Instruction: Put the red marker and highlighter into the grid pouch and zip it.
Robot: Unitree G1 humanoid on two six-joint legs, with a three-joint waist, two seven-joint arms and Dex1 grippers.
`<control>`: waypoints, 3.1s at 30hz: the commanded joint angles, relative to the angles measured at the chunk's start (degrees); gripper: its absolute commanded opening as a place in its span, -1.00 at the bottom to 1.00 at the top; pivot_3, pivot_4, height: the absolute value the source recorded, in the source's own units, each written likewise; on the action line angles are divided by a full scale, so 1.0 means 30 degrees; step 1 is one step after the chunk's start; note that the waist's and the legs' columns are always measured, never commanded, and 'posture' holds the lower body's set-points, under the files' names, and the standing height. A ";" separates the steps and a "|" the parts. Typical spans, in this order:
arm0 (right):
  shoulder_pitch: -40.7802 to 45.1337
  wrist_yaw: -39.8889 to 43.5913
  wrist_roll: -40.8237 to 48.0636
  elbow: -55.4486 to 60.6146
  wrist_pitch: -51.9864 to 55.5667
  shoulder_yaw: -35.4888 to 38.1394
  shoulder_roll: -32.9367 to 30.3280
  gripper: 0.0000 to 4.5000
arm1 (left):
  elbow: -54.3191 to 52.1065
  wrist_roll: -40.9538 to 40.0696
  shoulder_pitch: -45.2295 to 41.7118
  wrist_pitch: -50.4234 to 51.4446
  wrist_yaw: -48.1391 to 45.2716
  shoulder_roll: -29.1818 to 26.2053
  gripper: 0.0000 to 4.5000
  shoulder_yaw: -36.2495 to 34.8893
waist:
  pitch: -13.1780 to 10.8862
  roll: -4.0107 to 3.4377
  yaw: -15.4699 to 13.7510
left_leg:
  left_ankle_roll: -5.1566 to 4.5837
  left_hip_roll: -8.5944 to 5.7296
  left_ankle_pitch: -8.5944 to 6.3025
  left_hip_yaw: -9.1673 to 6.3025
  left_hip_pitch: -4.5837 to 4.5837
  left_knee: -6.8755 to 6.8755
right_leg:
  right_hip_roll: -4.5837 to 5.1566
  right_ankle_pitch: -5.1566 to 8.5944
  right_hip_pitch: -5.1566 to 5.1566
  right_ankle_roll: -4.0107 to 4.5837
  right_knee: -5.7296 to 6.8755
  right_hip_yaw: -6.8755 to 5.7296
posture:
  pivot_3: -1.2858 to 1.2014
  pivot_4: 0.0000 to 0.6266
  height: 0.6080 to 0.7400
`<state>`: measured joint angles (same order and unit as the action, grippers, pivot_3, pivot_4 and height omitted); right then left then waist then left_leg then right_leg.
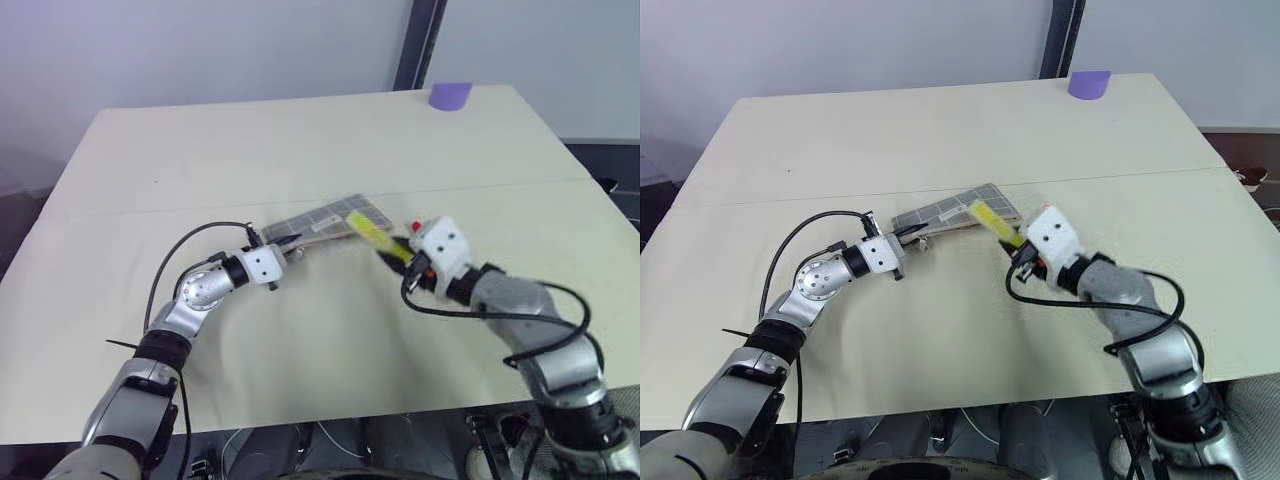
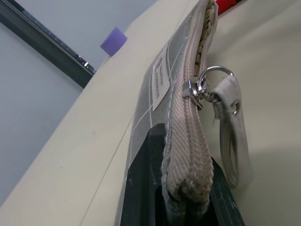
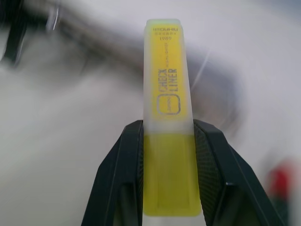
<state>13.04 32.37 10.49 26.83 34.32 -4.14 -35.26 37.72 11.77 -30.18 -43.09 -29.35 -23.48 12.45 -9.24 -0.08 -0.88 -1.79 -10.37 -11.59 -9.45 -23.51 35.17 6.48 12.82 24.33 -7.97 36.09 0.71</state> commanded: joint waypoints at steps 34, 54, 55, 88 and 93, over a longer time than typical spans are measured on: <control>0.1595 0.3072 -0.1868 -0.4398 -0.4148 -0.0671 -0.0862 -0.61 | -0.1601 0.0413 -0.0319 -0.0538 -0.0702 -0.0403 -1.00 0.0630 | -0.0004 0.0004 0.0040 | -0.0021 -0.0023 -0.0014 0.0021 -0.0030 0.0016 | 0.0017 -0.0003 -0.0003 0.0004 0.0007 0.0034 | 0.03 -0.52 1.00; 0.5702 0.4012 -0.7108 -0.7729 -1.0682 -0.5145 0.0385 0.47 | -0.3235 -0.1696 -0.0654 0.0742 -0.3760 -0.0856 -1.00 0.0256 | -0.0008 -0.0002 0.0048 | -0.0015 -0.0032 -0.0007 0.0019 -0.0030 0.0011 | -0.0012 -0.0008 0.0013 0.0011 0.0018 0.0033 | 0.03 -0.52 1.00; 0.5447 0.4123 -0.6284 -0.7129 -1.0889 -0.4596 0.0512 0.68 | -0.3124 -0.1784 -0.0620 0.0849 -0.3665 -0.0872 -1.00 0.0104 | -0.0008 -0.0002 0.0046 | -0.0014 -0.0032 -0.0007 0.0018 -0.0029 0.0012 | -0.0015 -0.0008 0.0010 0.0011 0.0018 0.0033 | 0.03 -0.52 1.00; -0.0718 -0.2462 0.2643 -0.1212 0.7696 0.5380 0.1942 0.96 | -0.0627 -0.1050 -0.0684 -0.0437 -0.2870 -0.1064 -1.00 0.0024 | -0.0005 -0.0006 0.0029 | -0.0030 -0.0036 -0.0017 0.0021 -0.0009 0.0000 | 0.0013 -0.0013 0.0001 0.0024 0.0008 0.0068 | 0.03 -0.52 1.00; -0.0451 -0.3271 0.2608 -0.1904 0.8706 0.5497 0.1752 0.16 | -0.0971 -0.0932 -0.0457 -0.0431 -0.2755 -0.0933 -1.00 0.0087 | -0.0005 -0.0006 0.0047 | -0.0027 -0.0029 -0.0016 0.0019 -0.0008 0.0006 | 0.0011 -0.0013 0.0002 0.0023 0.0018 0.0068 | 0.03 -0.52 1.00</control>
<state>10.57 23.25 18.28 20.84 60.15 10.81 -29.65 36.94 9.23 -31.54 -43.96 -38.28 -26.24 12.71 -9.25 -0.09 -0.74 -1.87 -10.46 -11.64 -9.38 -23.53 35.20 6.51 12.78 24.33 -7.90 36.14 0.91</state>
